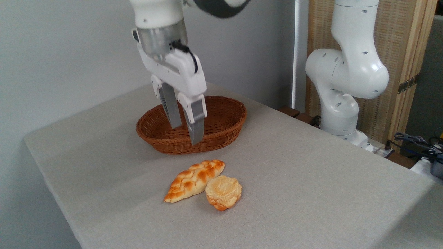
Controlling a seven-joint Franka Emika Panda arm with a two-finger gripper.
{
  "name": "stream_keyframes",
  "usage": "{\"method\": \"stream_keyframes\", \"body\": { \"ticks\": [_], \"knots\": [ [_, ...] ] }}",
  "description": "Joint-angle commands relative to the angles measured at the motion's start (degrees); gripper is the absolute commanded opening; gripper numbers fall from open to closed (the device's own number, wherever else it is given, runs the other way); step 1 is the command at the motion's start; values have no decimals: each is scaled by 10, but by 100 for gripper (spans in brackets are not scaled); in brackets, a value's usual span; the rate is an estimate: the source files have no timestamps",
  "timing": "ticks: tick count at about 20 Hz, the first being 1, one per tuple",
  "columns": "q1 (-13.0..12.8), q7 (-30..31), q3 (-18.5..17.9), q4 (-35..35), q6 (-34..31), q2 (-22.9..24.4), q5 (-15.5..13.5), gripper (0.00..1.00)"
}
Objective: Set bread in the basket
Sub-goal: 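Move the gripper down from the basket toward the round golden bun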
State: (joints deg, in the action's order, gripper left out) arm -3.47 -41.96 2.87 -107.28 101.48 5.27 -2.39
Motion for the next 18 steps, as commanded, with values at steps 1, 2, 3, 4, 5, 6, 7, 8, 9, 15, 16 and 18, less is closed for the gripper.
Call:
{"method": "stream_keyframes", "body": {
  "ticks": [1,2,3,4,5,6,7,8,9,15,16,18],
  "knots": [
    [-5,-5,-1,-59,70,3,-11,100],
    [-5,-5,-1,-69,80,3,-11,100],
    [-5,-5,-2,-79,92,1,-10,100],
    [-4,-6,-3,-91,105,-1,-7,100],
    [-3,-9,-8,-98,114,-2,-2,100],
    [1,-16,-10,-101,117,-2,0,100],
    [4,-28,-12,-102,118,-3,1,100],
    [6,-41,-19,-102,117,-4,1,100],
    [6,-46,-34,-102,117,-4,6,100],
    [6,-66,-55,-123,117,-4,76,100],
    [6,-66,-54,-130,117,-4,77,100],
    [6,-68,-55,-140,118,-7,77,100]
  ]
}}
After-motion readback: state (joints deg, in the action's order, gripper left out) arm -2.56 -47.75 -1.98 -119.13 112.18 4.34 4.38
